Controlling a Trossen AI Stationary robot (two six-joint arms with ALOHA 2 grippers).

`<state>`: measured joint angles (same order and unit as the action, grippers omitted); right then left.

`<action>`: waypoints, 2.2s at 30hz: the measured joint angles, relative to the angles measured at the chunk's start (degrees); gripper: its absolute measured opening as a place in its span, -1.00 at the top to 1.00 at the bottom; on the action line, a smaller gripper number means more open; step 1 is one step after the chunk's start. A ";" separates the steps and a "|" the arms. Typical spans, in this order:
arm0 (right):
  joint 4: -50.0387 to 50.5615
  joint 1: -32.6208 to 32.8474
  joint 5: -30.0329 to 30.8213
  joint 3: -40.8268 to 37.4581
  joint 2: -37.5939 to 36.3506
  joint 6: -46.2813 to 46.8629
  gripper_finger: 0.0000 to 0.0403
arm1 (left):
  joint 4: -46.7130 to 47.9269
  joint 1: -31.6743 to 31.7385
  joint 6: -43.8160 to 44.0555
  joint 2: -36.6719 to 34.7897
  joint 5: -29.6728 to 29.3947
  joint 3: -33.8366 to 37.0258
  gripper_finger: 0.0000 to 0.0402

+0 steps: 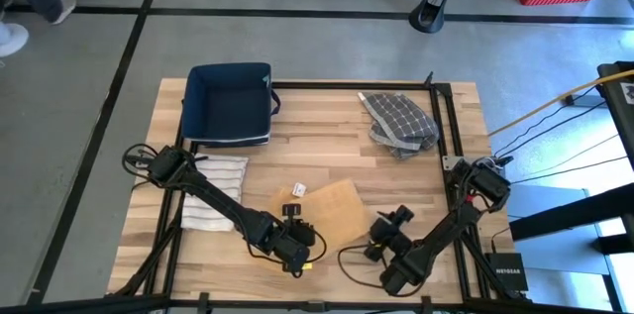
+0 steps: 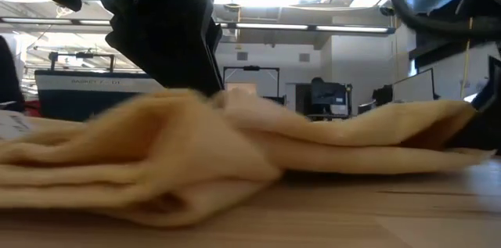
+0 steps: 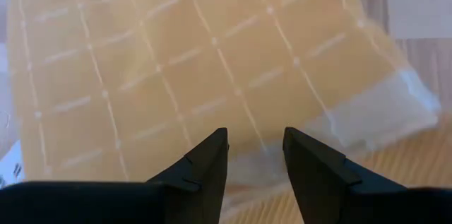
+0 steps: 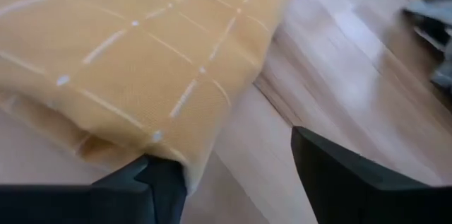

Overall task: Fold towel
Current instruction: Fold the orange pattern towel, then stack the orange pattern towel on top of the orange towel

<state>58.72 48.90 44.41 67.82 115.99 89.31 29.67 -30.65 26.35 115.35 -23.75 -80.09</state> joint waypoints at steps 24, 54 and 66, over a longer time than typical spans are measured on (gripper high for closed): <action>14.83 7.43 1.61 20.00 -0.50 -29.71 -0.13 | -4.47 -0.42 -0.07 -3.78 -0.23 -2.51 0.35; -5.11 5.43 5.70 4.30 -6.35 -19.36 -0.13 | 3.96 1.28 -1.47 1.81 0.68 -7.46 0.35; -20.60 6.31 -0.87 1.89 -6.21 -28.85 -0.13 | 15.73 -0.68 6.17 -0.71 -0.73 -8.24 0.35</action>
<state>38.12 55.21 43.54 69.71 109.78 60.46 45.40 -31.33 32.52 114.64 -24.48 -88.34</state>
